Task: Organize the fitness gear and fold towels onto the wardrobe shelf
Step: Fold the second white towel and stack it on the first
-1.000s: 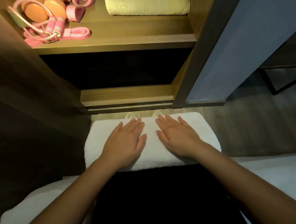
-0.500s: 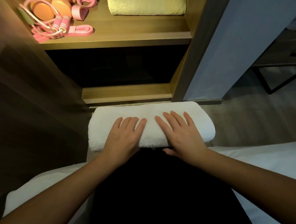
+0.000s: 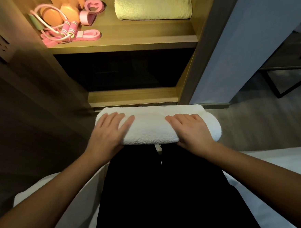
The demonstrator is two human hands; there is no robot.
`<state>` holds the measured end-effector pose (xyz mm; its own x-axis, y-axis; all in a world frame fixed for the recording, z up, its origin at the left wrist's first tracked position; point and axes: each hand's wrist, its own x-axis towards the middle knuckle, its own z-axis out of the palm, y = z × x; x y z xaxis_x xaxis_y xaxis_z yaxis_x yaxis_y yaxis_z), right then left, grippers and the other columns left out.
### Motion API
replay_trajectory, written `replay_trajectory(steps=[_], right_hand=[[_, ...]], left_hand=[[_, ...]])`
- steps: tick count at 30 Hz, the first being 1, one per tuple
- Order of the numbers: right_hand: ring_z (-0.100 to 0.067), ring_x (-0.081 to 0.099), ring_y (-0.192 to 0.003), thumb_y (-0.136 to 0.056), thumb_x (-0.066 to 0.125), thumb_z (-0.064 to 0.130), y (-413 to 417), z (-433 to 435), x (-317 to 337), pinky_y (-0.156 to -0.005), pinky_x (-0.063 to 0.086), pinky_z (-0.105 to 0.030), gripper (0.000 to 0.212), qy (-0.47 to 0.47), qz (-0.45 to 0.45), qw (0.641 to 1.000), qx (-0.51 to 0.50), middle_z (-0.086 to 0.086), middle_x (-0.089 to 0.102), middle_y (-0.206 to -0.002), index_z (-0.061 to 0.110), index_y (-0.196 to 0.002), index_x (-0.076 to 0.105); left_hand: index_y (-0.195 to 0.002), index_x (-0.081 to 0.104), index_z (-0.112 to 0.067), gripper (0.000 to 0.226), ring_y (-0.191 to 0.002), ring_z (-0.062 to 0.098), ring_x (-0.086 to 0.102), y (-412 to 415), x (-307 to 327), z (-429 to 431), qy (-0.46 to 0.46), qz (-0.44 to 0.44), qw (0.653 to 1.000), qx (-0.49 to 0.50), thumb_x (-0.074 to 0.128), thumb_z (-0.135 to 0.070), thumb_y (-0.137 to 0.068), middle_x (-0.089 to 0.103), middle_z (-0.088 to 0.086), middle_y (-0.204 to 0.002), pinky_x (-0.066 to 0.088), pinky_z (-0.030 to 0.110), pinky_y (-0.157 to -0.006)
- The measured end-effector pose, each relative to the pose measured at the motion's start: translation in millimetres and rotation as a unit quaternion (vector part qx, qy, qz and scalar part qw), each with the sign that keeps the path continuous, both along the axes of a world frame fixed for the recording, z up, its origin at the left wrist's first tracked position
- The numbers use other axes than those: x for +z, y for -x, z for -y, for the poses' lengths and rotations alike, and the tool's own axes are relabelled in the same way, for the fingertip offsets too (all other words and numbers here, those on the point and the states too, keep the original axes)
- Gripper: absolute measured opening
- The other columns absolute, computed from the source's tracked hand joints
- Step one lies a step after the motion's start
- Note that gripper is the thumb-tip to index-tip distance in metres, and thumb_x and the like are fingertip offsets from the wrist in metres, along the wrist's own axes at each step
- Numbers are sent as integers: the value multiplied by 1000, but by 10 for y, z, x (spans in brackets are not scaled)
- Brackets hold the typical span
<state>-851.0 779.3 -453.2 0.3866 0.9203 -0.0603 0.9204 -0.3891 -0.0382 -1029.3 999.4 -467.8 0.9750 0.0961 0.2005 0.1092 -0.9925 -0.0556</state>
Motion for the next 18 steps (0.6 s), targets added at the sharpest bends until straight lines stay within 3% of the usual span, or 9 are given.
replay_trajectory(steps=[3,6,9,11,15,18], right_hand=[[-23,52,-115,-86,62,41,-20,-5,8,-95,39,-37,64,1,-5,1000,5,0,54,-131,24,-142,37],[-22,51,-117,-85,63,44,-14,-25,7,-97,39,-36,65,3,-17,1000,9,1,53,-132,24,-142,36],[-22,51,-115,-84,62,43,-13,-32,-21,-93,38,-35,66,12,1,1000,6,1,53,-131,24,-142,35],[-23,52,-112,-83,63,42,-18,-45,-42,-91,38,-36,66,10,6,1000,6,1,54,-128,24,-141,36],[-23,52,-112,-82,65,43,-28,-81,-48,-91,39,-37,68,10,6,1000,11,0,53,-126,24,-140,35],[-23,51,-112,-81,64,44,-64,-105,-32,-91,37,-36,69,9,6,1000,14,1,53,-127,25,-140,33]], left_hand=[[-124,59,-5,74,-98,31,61,94,9,-113,35,3,999,11,40,-68,-91,65,13,-110,44,41,-91],[-125,58,-5,74,-100,31,60,131,9,-136,44,-12,999,5,40,-68,-90,64,13,-113,43,39,-86],[-134,49,-7,82,-120,35,54,257,10,-259,30,-34,999,13,66,-63,-77,57,16,-129,40,48,-102],[-139,45,-7,95,-134,36,44,300,64,-309,18,-76,996,35,78,-58,-67,51,16,-139,27,57,-112],[-151,27,-15,105,-145,29,26,-68,155,113,-3,-129,991,38,65,-69,-70,34,8,-154,10,55,-119],[-153,14,-20,102,-141,26,29,-471,93,492,36,-135,990,26,65,-63,-75,31,6,-154,17,44,-119]])
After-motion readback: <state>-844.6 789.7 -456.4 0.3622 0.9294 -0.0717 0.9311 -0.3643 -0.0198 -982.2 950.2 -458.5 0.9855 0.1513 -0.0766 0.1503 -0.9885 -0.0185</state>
